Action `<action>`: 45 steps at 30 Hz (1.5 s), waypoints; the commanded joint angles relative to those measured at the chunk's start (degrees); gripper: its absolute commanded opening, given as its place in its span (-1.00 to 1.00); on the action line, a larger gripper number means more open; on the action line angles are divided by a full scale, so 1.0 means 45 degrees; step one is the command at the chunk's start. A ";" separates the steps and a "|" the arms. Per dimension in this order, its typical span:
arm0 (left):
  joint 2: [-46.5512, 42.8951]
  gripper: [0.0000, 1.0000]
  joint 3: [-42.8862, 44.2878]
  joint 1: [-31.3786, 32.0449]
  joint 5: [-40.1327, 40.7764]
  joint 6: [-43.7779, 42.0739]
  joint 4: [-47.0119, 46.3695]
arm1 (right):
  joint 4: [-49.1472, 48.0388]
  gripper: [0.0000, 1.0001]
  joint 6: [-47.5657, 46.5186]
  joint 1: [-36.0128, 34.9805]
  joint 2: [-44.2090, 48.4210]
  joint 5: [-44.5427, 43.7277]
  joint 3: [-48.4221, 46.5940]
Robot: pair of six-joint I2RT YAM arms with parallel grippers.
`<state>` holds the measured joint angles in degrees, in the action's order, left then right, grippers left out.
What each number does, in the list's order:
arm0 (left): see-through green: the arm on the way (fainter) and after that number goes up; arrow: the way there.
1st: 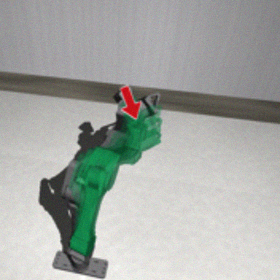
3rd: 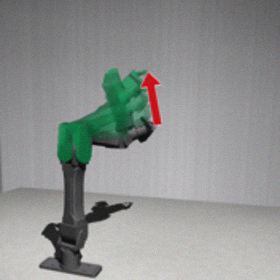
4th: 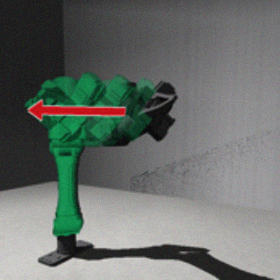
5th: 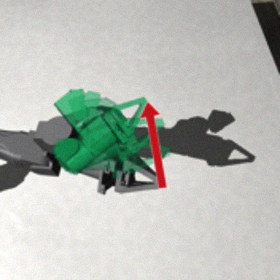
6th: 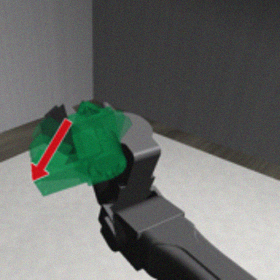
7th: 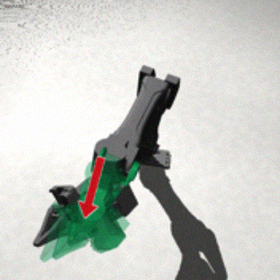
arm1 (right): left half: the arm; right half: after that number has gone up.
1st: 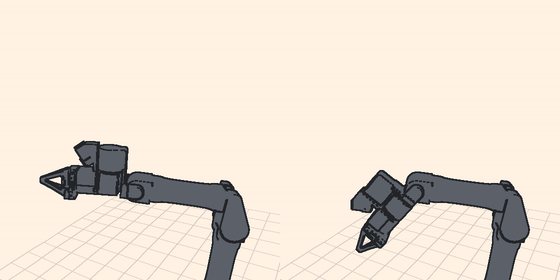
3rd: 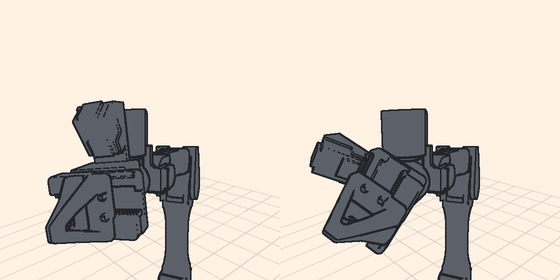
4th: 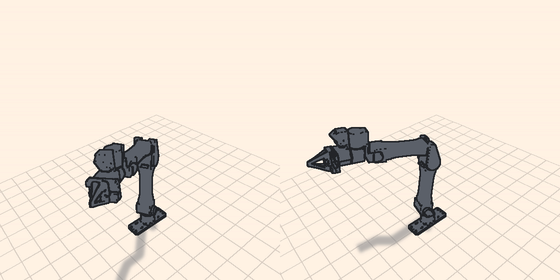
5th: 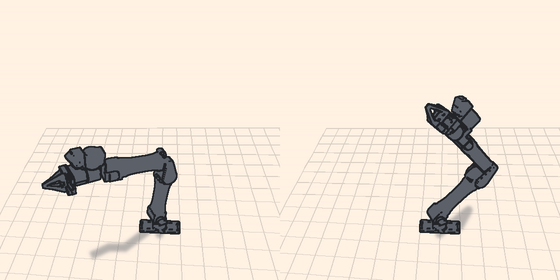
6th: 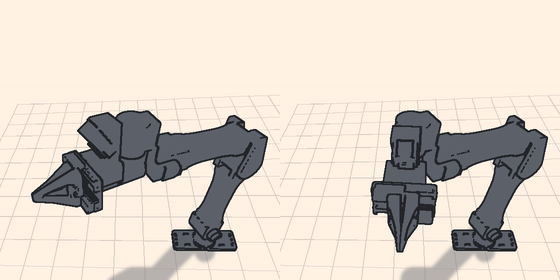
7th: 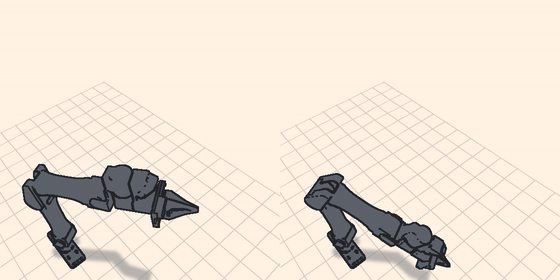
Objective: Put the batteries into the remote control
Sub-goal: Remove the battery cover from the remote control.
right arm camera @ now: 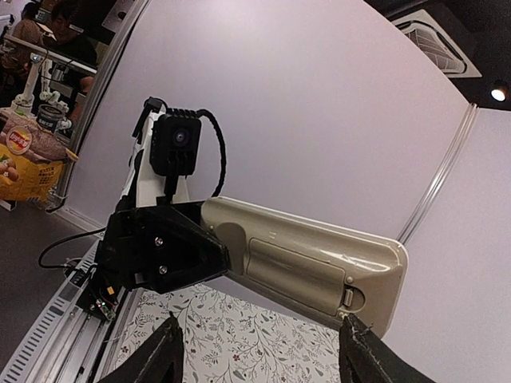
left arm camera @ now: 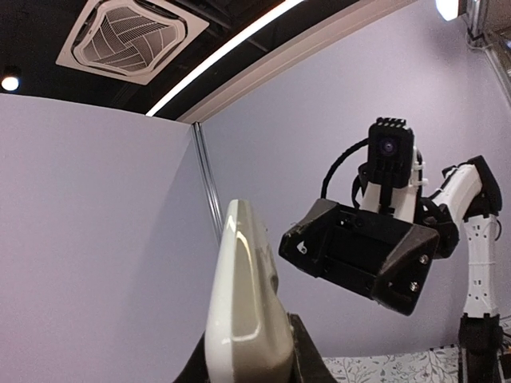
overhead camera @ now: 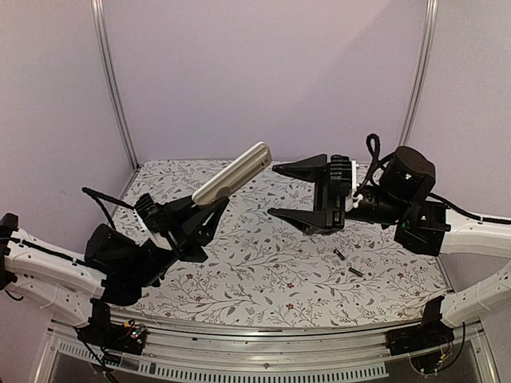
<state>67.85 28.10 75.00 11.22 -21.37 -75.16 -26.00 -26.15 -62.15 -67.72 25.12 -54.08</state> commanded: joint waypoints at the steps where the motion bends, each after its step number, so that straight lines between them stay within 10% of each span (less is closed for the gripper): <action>1: 0.0080 -1.00 -0.0039 0.0152 0.0164 -0.0255 -0.0567 | -0.0165 0.30 -0.0295 -0.0114 -0.0342 -0.0260 -0.0520; 45: 0.0139 -1.00 0.0133 0.0266 -0.0078 -0.0975 0.0568 | 0.0408 0.34 -0.0061 -0.0154 -0.2127 -0.0290 -0.1849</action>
<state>67.90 28.12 74.94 14.74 -23.83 -76.69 -27.11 -26.76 -62.63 -75.22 21.98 -61.21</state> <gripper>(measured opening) 0.180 0.685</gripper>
